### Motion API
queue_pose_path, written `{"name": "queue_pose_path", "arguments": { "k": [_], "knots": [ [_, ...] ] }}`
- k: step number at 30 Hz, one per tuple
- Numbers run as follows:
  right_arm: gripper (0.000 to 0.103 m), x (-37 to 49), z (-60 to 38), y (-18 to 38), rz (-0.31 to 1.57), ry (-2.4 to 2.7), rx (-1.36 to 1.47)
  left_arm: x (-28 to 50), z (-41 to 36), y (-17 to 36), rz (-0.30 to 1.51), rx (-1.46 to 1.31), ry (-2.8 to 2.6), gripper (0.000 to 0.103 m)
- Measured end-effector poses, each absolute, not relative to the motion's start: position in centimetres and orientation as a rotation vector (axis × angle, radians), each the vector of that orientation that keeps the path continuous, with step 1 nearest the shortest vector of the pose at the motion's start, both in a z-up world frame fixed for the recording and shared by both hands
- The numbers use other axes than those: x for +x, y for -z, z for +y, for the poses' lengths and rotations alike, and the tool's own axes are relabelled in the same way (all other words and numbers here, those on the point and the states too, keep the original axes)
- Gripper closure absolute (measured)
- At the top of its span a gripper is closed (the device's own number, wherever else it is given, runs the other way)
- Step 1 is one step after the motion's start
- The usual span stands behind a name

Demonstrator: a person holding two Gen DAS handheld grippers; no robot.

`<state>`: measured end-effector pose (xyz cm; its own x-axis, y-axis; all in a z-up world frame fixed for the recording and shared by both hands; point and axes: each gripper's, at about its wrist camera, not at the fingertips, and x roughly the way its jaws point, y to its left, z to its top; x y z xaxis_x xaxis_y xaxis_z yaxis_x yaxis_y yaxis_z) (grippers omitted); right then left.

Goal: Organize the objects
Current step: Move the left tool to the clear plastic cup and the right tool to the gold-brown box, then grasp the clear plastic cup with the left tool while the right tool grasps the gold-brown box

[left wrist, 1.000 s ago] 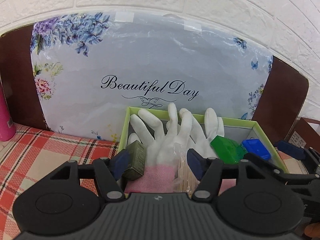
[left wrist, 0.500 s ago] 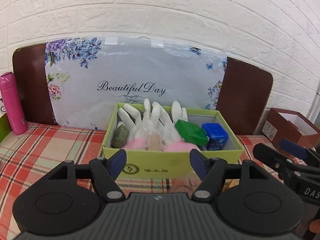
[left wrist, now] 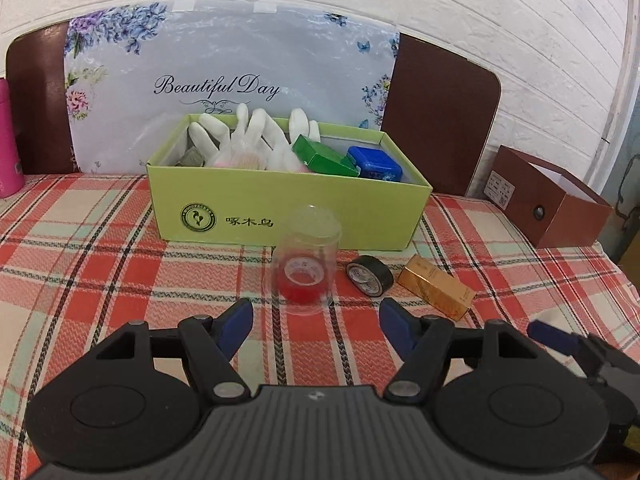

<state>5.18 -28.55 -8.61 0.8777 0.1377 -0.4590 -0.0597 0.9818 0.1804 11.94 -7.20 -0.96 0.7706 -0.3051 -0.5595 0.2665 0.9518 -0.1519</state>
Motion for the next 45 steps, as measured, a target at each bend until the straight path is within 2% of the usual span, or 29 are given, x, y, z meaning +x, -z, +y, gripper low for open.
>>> {"name": "queue_pose_path", "arguments": {
  "k": [11, 12, 13, 14, 19, 26, 33, 36, 39, 40, 41, 42, 45],
  "knots": [
    [0.000, 4.0, -29.9, 9.3, 0.501, -0.086, 0.208, 18.3, -10.4, 2.4, 0.568, 0.055, 0.273, 0.030],
    [0.000, 4.0, -29.9, 9.4, 0.506, -0.086, 0.213, 18.6, -10.7, 2.5, 0.568, 0.076, 0.274, 0.035],
    [0.000, 4.1, -29.9, 9.5, 0.512, -0.088, 0.218, 18.8, -10.9, 2.7, 0.574, 0.093, 0.285, 0.048],
    [0.000, 4.2, -29.9, 9.6, 0.518, -0.091, 0.222, 19.2, -11.0, 2.9, 0.590, 0.105, 0.299, 0.055],
    [0.000, 4.3, -28.8, 9.7, 0.524, -0.120, 0.204, 19.2, -10.2, 2.1, 0.608, 0.064, 0.318, 0.056],
    [0.000, 5.0, -28.1, 10.1, 0.544, -0.141, 0.189, 14.1, -7.4, -1.4, 0.515, -0.015, 0.355, 0.055],
    [0.000, 9.3, -27.7, 9.8, 0.529, -0.145, -0.005, 10.9, -6.8, 1.7, 0.625, 0.036, 0.363, 0.053],
    [0.009, 11.9, -27.6, 10.4, 0.553, -0.142, -0.111, 10.8, -6.5, 2.5, 0.661, 0.026, 0.373, 0.052],
    [0.026, 13.7, -27.7, 11.3, 0.600, -0.145, -0.147, 10.7, -6.5, 2.7, 0.653, 0.042, 0.371, 0.052],
    [0.047, 14.0, -27.8, 11.5, 0.618, -0.140, -0.144, 10.6, -6.5, 2.7, 0.651, 0.043, 0.371, 0.052],
    [0.058, 13.9, -27.9, 11.6, 0.633, -0.122, -0.139, 10.6, -6.4, 2.7, 0.650, 0.040, 0.371, 0.052],
    [0.064, 13.6, -28.1, 11.6, 0.635, -0.112, -0.124, 10.6, -6.4, 2.8, 0.652, 0.036, 0.372, 0.052],
    [0.070, 12.3, -28.6, 11.4, 0.649, -0.112, -0.060, 10.5, -6.4, 3.0, 0.657, 0.030, 0.376, 0.051]
  ]
}}
